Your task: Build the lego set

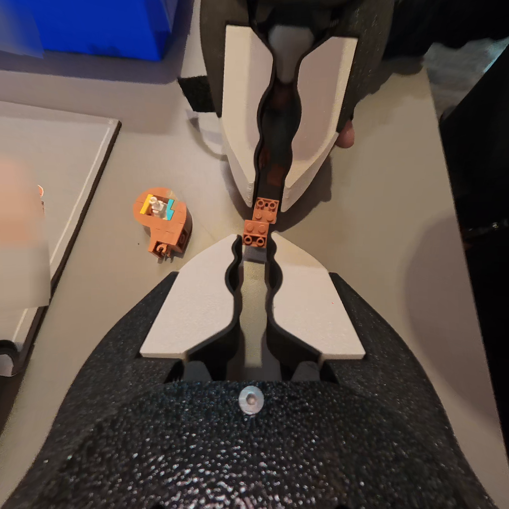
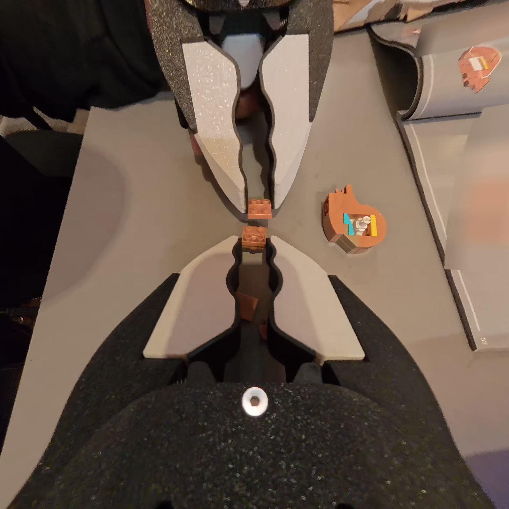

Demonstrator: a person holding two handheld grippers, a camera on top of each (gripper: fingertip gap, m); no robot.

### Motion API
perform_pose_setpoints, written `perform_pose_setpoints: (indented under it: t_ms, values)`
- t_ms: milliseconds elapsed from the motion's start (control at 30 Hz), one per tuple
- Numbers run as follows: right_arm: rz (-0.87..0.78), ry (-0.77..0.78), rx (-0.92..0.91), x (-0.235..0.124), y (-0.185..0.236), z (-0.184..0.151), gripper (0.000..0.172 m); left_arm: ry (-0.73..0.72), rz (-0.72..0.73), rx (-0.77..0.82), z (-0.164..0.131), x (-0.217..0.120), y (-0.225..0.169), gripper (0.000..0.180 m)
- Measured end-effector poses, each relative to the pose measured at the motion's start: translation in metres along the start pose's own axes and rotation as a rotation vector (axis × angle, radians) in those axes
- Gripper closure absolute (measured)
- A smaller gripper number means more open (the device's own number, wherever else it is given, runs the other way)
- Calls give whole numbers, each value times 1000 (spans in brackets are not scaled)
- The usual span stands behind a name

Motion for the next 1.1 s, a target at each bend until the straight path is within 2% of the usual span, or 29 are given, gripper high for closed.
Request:
perform_pose_setpoints:
  t_ms: [133,767,1100]
  values:
    - [12,-52,13,-4,-1,4,156,-77,-59,-42,6,-3,-3,164]
    - [-12,-37,-43,0,3,4,156,-10,-29,16,4,4,-6,164]
    - [-19,-4,-76,3,6,2,156,70,2,68,-1,11,-9,164]
Point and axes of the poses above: each gripper's, where its closed fingertips meet, x out along the fingers, z out of its top, y = z × x across the jaws, the point moved 4 cm from there along -x, back along the fingers, and after that the axes turned 7 degrees about -z, right-handed, at the moved point
